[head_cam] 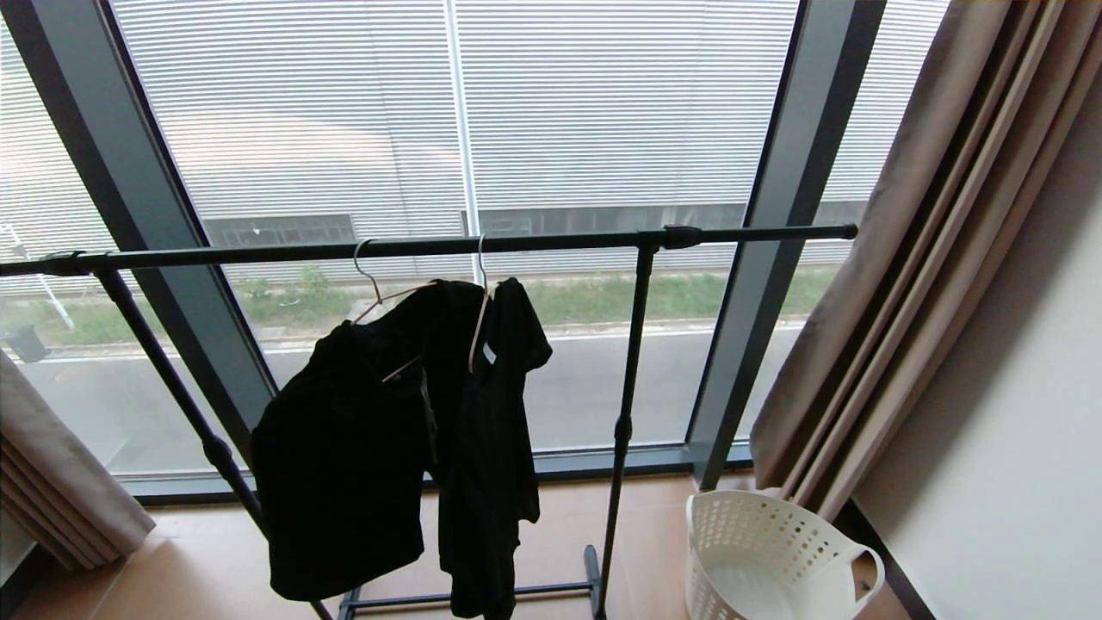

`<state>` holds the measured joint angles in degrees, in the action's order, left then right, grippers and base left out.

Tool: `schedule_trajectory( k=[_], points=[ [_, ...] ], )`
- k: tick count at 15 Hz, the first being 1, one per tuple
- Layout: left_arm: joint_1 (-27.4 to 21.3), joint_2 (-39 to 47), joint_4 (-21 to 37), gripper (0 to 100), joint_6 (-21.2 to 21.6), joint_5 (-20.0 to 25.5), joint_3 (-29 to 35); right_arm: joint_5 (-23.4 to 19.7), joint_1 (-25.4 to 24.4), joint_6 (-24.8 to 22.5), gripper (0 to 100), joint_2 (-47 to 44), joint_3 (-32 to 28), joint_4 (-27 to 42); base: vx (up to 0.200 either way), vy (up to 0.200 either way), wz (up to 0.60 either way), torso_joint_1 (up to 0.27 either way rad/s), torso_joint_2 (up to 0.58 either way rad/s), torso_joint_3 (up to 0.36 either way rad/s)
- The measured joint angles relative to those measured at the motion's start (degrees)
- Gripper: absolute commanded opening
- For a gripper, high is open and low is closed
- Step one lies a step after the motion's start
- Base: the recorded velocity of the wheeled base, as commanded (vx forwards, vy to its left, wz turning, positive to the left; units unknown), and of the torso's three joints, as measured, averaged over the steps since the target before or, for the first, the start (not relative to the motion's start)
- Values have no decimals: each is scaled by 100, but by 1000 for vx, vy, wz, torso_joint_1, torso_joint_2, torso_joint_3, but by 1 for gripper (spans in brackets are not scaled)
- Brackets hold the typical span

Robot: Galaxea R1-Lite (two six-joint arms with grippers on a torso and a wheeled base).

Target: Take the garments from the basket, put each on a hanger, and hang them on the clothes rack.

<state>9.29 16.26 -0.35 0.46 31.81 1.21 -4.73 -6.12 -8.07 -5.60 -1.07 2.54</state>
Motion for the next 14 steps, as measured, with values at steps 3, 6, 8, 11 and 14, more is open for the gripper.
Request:
schedule_trajectory(
  k=[3, 6, 8, 11, 14],
  points=[
    [90, -155, -30, 100, 71, -345, 122, 0, 6, 0, 100, 30, 0, 9, 0, 0, 0, 0, 0, 0],
    [396, -221, 0, 100, 202, -699, 85, 2, 6, 0, 100, 39, -7, 11, 0, 0, 0, 0, 0, 0],
    [606, -328, 35, 100, 492, -909, 59, 0, 11, 2, 100, 41, -7, 11, 0, 0, 0, 0, 0, 0],
    [366, -538, 213, 100, 443, -969, 41, 2, 9, 2, 100, 41, -7, 11, 0, 0, 0, 0, 0, 0],
    [-561, -560, 213, 100, 240, -986, 37, 0, 9, 0, 100, 41, -7, 4, 0, 0, 0, 0, 0, 0]
  ],
)
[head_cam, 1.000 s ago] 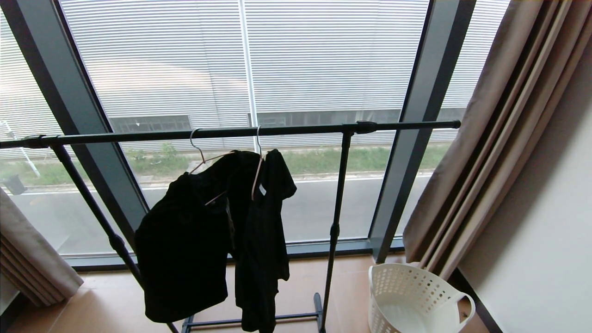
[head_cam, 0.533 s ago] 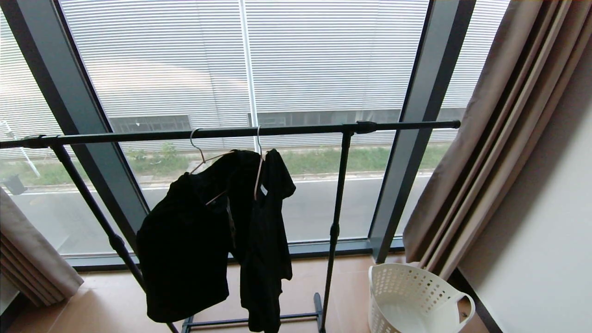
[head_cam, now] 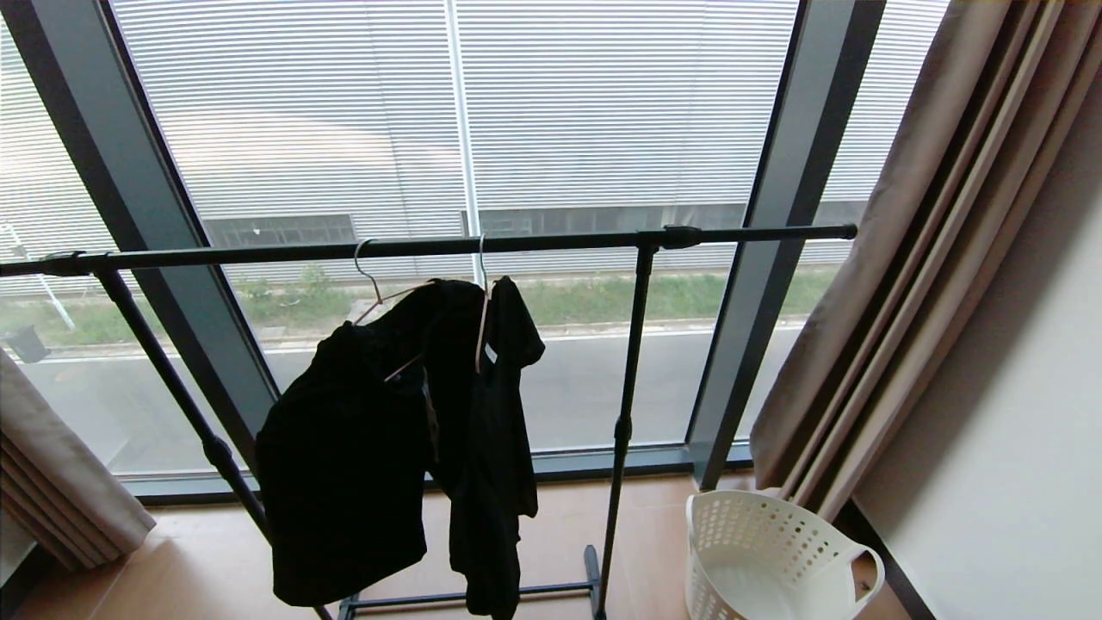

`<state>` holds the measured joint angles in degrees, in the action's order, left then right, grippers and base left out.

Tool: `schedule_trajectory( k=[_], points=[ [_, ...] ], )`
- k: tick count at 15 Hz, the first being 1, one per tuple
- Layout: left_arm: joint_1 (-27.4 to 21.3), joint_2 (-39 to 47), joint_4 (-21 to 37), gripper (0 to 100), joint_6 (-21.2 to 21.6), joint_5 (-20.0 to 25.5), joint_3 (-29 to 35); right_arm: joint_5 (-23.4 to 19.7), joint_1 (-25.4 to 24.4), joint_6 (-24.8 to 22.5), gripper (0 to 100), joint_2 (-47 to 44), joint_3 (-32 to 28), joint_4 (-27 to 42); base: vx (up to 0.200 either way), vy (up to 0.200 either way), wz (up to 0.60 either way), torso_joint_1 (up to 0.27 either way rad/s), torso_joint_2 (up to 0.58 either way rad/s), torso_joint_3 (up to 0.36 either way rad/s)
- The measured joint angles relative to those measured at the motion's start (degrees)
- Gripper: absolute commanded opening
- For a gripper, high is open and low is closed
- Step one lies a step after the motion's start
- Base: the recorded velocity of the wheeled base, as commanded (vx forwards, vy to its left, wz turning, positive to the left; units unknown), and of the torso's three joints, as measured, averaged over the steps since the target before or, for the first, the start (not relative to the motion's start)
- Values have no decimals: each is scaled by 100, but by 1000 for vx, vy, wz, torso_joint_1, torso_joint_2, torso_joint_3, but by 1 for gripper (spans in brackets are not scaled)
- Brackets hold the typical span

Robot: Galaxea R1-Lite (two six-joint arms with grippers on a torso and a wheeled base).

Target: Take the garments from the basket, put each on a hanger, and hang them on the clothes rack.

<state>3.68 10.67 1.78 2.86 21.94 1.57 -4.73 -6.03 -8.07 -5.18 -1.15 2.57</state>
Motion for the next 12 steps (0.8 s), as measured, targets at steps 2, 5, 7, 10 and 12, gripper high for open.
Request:
schedule_trajectory(
  k=[2, 5, 7, 10, 12],
  points=[
    [-423, -138, -37, 100, -44, -104, 24, 0, 0, 9, 100, 0, 5, -4, 0, 0, 0, 0, 0, 0],
    [-375, -731, -61, 100, 85, -657, 74, 2, -2, 9, 100, 0, 7, 2, 0, 0, 0, 0, 0, 0],
    [-338, -922, -132, 100, 187, -812, 79, 0, -2, 24, 100, 0, 7, -37, 0, 0, 0, 0, 0, 0],
    [-333, -1037, -146, 100, 41, -1894, 7, 88, 23, 167, 100, 0, 30, -72, 0, 0, 0, 0, 0, 0],
    [-333, -1056, -89, 100, 26, -1948, -87, 257, 127, 252, 100, 11, 41, -72, 0, 0, 0, 0, 0, 0]
  ],
)
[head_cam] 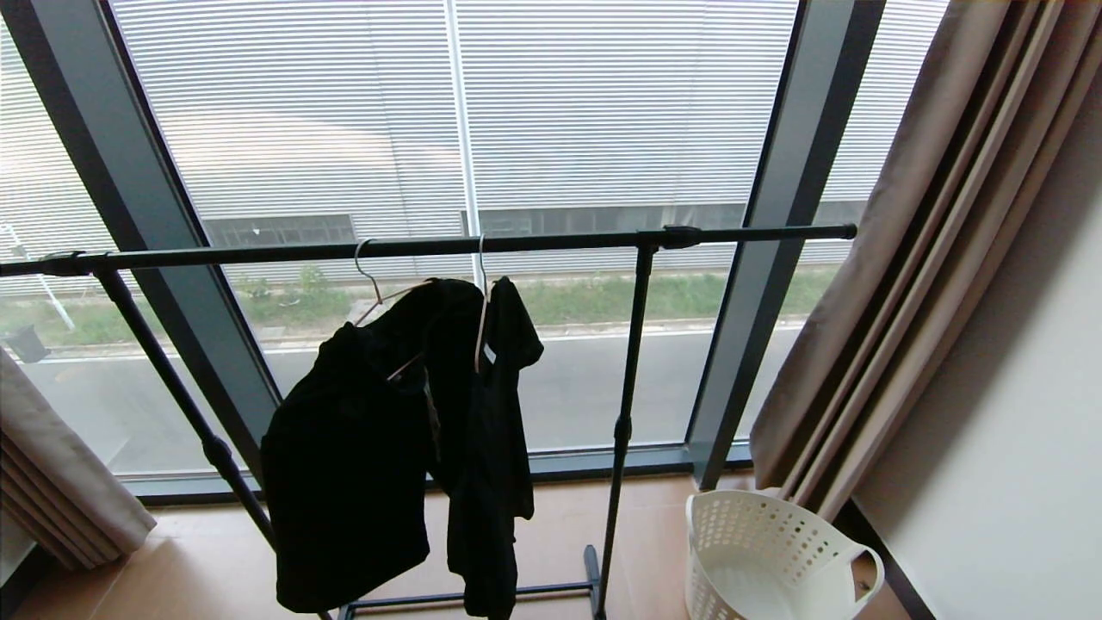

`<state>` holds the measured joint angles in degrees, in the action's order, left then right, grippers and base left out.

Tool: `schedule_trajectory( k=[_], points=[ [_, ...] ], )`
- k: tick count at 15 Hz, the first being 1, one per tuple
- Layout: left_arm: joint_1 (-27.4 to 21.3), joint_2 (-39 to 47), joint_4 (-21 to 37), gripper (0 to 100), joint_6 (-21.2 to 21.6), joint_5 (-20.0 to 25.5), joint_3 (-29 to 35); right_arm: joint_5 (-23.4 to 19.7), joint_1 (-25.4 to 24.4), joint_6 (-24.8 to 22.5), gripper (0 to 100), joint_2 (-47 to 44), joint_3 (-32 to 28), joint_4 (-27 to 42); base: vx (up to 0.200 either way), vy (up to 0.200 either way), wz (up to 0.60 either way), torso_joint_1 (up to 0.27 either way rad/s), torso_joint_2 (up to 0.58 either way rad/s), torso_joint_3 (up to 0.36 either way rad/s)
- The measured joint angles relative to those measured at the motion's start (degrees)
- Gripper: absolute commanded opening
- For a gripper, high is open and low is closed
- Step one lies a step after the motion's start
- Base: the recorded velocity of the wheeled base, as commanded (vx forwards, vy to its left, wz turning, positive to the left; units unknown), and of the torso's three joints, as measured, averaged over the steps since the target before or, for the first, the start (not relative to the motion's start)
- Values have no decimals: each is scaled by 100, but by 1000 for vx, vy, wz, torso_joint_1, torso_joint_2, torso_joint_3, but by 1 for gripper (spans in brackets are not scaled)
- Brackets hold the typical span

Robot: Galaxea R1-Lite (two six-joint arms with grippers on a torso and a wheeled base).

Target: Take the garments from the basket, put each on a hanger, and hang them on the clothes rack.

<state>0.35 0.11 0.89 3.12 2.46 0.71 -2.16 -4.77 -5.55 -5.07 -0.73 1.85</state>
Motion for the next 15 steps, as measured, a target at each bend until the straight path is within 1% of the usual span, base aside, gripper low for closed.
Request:
schedule_trajectory(
  k=[2, 3, 4, 6, 7, 9, 10, 11, 12, 13, 14, 15],
  points=[
    [-2, -6, -11, 100, -9, 29, -22, 57, 295, 73, 100, 177, 5, -7, 0, 0, 0, 0, 0, 0],
    [-2, -6, -16, 100, -20, 33, -27, 305, 383, 143, 100, 277, 22, -104, 0, 0, 0, 0, 0, 0],
    [-2, -9, -18, 100, -101, 24, -30, 447, 446, 276, 100, 356, 49, -183, 0, 0, 0, 0, 0, 0],
    [-2, -9, -13, 100, -233, 10, -33, 451, 486, 323, 100, 444, 63, -178, 0, 0, 0, 0, 0, 0],
    [-5, -9, -13, 100, -241, 10, -38, 366, 495, 301, 100, 467, 66, -183, 0, 0, 0, 0, 0, 0],
    [-2, -9, -13, 100, -241, 11, -38, 352, 501, 297, 100, 486, 68, -185, 0, 0, 0, 0, 0, 0],
    [-2, -9, -11, 100, -244, 11, -38, 412, 503, 299, 100, 489, 71, -199, 0, 0, 0, 0, 0, 0],
    [-2, -9, -10, 100, -241, 13, -38, 625, 506, 304, 100, 494, 71, -234, 0, 0, 0, 0, 0, 0],
    [-2, -9, -5, 100, -241, 13, -38, 702, 503, 301, 100, 494, 73, -221, 0, 0, 0, 0, 0, 0],
    [-2, -9, -5, 100, -241, 13, -38, 625, 503, 306, 100, 496, 73, -195, 0, 0, 0, 0, 0, 0],
    [-2, -9, -5, 100, -244, 16, -38, 295, 503, 317, 100, 496, 73, -178, 0, 0, 0, 0, 0, 0],
    [-2, -9, -2, 100, -241, 16, -38, 96, 503, 321, 100, 497, 73, -167, 0, 0, 0, 0, 0, 0]
  ],
)
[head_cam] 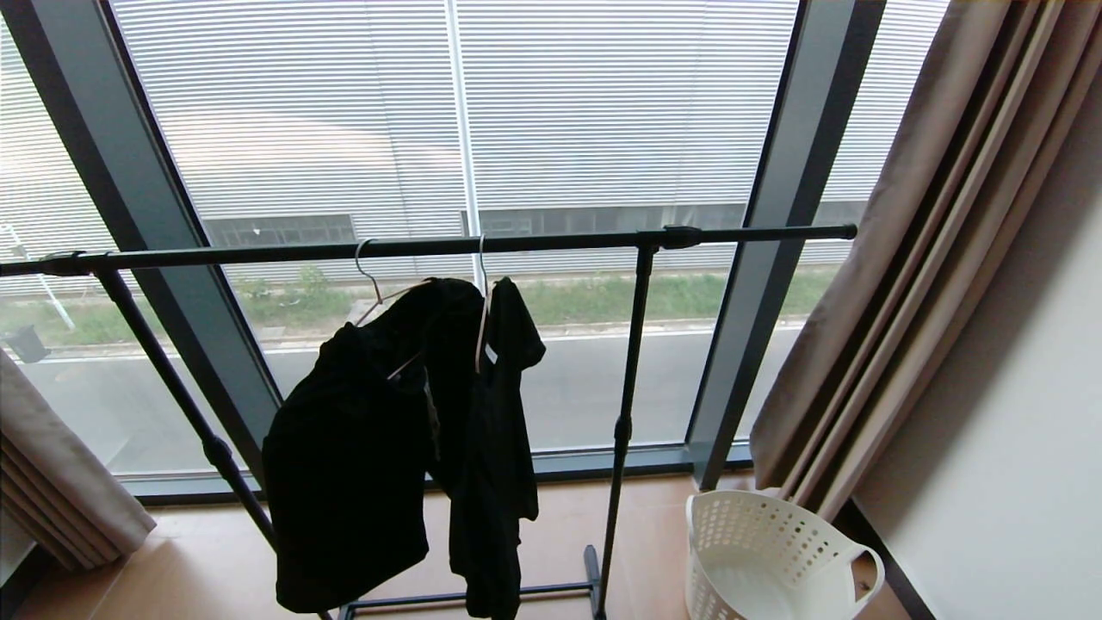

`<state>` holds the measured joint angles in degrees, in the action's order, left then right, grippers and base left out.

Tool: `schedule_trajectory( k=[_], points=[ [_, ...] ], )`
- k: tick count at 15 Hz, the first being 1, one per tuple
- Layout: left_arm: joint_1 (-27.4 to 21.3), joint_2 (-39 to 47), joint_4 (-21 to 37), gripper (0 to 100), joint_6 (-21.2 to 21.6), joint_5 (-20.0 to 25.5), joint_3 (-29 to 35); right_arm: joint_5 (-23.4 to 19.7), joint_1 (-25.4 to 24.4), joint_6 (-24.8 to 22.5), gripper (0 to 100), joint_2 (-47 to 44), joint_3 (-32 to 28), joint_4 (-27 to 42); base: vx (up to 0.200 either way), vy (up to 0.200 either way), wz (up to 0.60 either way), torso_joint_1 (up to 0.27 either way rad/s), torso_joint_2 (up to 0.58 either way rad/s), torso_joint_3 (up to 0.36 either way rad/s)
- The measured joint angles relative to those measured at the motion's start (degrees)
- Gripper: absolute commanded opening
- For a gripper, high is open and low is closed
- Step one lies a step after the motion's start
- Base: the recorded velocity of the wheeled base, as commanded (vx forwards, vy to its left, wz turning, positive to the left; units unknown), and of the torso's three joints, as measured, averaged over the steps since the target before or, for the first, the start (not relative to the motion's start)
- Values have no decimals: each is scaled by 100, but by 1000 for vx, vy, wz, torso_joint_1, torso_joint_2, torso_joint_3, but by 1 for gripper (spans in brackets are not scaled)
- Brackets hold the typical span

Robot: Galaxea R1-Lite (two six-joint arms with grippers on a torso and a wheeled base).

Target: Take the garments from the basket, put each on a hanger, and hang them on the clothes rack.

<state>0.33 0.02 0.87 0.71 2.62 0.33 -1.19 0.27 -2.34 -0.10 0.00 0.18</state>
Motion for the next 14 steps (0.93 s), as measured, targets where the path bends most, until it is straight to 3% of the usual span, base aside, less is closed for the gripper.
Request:
schedule_trajectory(
  k=[14],
  points=[
    [0, 0, 2, 100, 0, 2, 2, -88, 0, -33, 100, 7, 0, -2, 0, 0, 0, 0, 0, 0]
  ],
)
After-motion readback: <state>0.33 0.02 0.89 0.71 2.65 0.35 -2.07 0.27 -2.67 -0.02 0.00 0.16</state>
